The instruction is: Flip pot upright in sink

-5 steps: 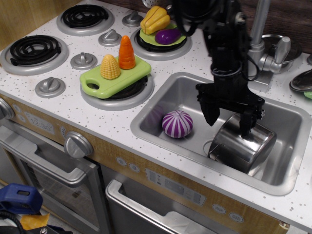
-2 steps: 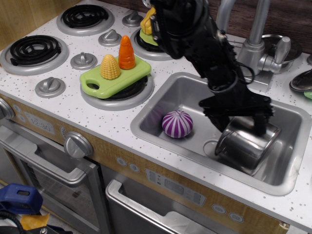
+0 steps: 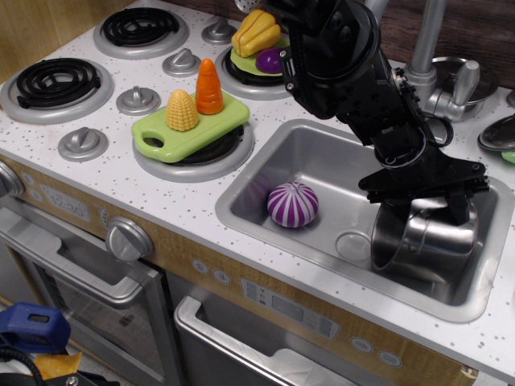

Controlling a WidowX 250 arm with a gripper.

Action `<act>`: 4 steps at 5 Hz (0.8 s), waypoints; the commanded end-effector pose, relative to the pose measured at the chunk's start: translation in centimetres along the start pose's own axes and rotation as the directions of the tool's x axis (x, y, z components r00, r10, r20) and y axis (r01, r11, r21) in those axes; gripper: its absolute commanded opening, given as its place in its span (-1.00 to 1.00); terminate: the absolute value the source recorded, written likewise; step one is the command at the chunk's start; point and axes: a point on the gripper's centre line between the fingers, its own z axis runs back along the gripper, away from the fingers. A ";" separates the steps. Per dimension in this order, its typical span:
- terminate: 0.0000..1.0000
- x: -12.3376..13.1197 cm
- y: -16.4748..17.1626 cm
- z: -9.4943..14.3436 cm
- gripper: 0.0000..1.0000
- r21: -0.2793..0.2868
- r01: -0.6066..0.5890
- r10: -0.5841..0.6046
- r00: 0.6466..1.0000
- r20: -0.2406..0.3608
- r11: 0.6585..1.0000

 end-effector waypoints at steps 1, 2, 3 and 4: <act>-1.00 -0.6 1.3 -1.4 -1.00 0.071 0.075 -0.079 0.995 0.058 0.995; -1.00 -0.8 1.4 -1.5 -1.00 0.197 0.141 -0.148 0.989 0.020 0.970; -1.00 -0.4 0.6 -0.5 -1.00 0.337 0.212 -0.183 0.976 -0.116 0.917; -1.00 -0.2 0.1 0.6 -1.00 0.423 0.261 -0.173 0.956 -0.237 0.868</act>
